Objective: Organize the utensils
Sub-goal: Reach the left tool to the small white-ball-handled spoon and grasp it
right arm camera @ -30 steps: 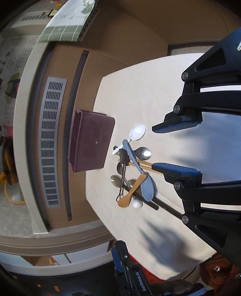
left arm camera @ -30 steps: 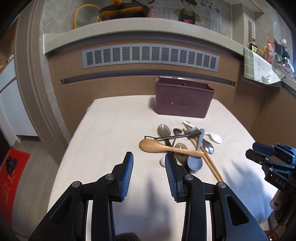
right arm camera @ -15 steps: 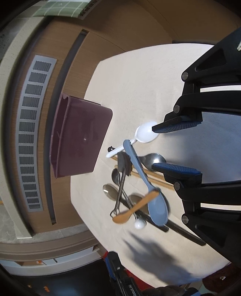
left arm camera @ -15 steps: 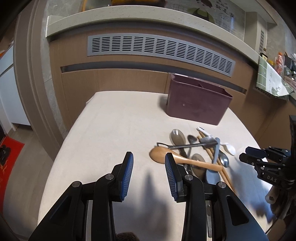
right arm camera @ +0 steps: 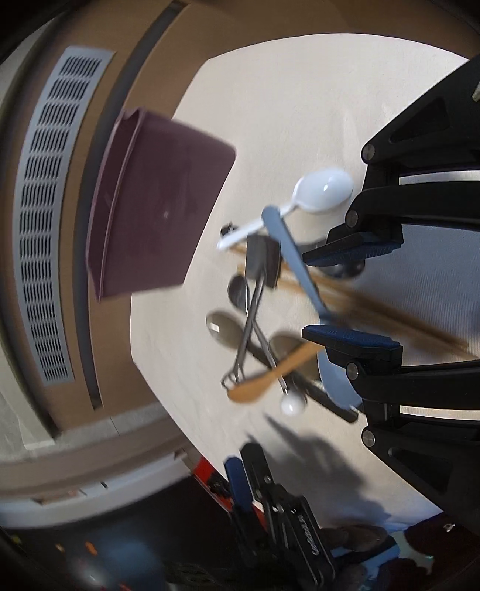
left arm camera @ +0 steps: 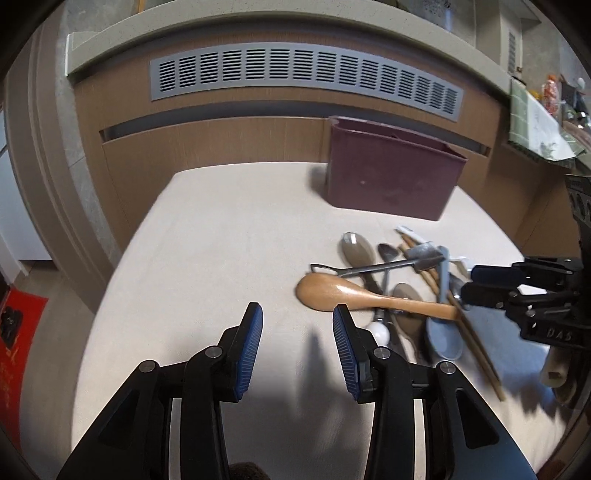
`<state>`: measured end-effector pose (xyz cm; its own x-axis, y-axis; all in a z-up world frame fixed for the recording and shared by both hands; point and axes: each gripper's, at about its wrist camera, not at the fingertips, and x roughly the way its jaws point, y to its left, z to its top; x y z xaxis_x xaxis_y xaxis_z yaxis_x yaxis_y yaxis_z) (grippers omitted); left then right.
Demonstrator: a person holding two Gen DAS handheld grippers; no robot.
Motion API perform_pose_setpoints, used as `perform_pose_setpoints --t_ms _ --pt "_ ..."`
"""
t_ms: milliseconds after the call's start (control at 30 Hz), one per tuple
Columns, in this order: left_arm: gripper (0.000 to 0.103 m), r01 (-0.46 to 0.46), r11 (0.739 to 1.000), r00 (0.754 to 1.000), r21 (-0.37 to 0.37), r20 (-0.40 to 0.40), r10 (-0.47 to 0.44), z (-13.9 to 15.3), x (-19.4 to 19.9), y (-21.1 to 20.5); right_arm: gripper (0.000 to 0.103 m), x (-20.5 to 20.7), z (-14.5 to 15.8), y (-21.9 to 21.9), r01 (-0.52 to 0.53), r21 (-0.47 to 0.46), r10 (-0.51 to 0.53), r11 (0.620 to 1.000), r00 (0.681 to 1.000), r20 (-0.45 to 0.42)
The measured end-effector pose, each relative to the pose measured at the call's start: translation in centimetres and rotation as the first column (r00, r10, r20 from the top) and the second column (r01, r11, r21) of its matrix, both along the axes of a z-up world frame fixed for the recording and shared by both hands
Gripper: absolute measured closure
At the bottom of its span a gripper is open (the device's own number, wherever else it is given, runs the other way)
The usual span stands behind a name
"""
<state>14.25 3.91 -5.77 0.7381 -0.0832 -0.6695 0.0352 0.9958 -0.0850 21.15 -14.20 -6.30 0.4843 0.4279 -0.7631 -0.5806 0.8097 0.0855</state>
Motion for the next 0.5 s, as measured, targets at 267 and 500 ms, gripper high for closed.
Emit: perform_pose_setpoints --t_ms 267,500 --pt "0.062 0.126 0.992 0.990 -0.010 -0.054 -0.127 -1.5 0.1 -3.6 0.073 -0.1 0.0 -2.3 0.109 -0.002 -0.109 0.994 0.994 0.005" --pt "0.062 0.086 0.996 0.991 -0.007 -0.100 -0.087 -2.2 1.2 -3.9 0.073 -1.1 -1.3 -5.3 0.187 0.007 -0.187 0.982 0.982 -0.002"
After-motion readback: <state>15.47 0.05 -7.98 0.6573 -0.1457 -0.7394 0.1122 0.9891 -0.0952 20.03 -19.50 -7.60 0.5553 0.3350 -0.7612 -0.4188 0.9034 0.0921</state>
